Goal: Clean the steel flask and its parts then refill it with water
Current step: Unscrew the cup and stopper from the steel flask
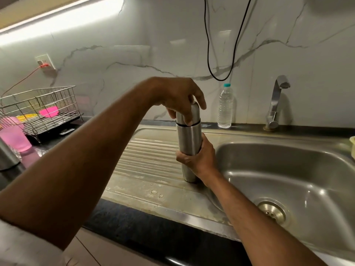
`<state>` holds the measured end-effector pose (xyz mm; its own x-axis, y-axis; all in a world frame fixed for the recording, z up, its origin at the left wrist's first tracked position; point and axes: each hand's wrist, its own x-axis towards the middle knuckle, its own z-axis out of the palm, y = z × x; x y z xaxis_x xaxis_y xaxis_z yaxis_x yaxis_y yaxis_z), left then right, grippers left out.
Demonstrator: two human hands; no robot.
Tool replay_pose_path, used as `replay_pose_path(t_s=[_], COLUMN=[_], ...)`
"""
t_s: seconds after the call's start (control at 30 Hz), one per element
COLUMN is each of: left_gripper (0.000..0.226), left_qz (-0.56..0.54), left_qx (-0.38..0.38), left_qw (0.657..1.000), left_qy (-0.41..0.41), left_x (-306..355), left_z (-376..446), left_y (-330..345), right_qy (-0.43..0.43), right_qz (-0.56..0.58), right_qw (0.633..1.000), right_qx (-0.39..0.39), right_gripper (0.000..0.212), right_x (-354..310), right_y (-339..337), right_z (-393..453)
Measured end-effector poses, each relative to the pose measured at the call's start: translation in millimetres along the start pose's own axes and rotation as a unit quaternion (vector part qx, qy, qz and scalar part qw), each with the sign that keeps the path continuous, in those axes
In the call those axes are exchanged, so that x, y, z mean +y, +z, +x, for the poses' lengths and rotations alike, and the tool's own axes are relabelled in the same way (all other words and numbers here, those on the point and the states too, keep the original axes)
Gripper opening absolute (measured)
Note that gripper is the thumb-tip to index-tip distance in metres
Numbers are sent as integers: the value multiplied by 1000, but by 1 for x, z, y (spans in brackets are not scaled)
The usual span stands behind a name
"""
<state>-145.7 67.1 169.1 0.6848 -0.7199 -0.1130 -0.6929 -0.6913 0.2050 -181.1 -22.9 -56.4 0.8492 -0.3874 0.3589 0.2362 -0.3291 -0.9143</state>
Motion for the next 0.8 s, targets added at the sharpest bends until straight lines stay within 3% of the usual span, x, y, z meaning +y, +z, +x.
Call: replay_pose_path(t_s=[0.13, 0.47, 0.57, 0.7, 0.8], left_gripper=[51, 52, 52, 70, 79], left_qz=[-19, -41, -26, -71, -127], left_qx=[45, 63, 133, 181, 221], left_qw=[999, 997, 991, 981, 967], left_qy=[-7, -9, -9, -9, 9], left_x=[0, 1, 7, -3, -39], left_z=[1, -11, -25, -55, -81], left_y=[3, -7, -35, -46, -3], right_qy=[2, 5, 9, 8, 11], right_qz=[3, 11, 9, 18, 22], right_qw=[1000, 1000, 1000, 1000, 1000], right_qx=[-4, -5, 3, 1, 3], right_gripper=[91, 85, 82, 78, 79], right_x=[0, 1, 2, -1, 0], right_y=[0, 0, 0, 0, -2], right_z=[0, -1, -1, -2, -4])
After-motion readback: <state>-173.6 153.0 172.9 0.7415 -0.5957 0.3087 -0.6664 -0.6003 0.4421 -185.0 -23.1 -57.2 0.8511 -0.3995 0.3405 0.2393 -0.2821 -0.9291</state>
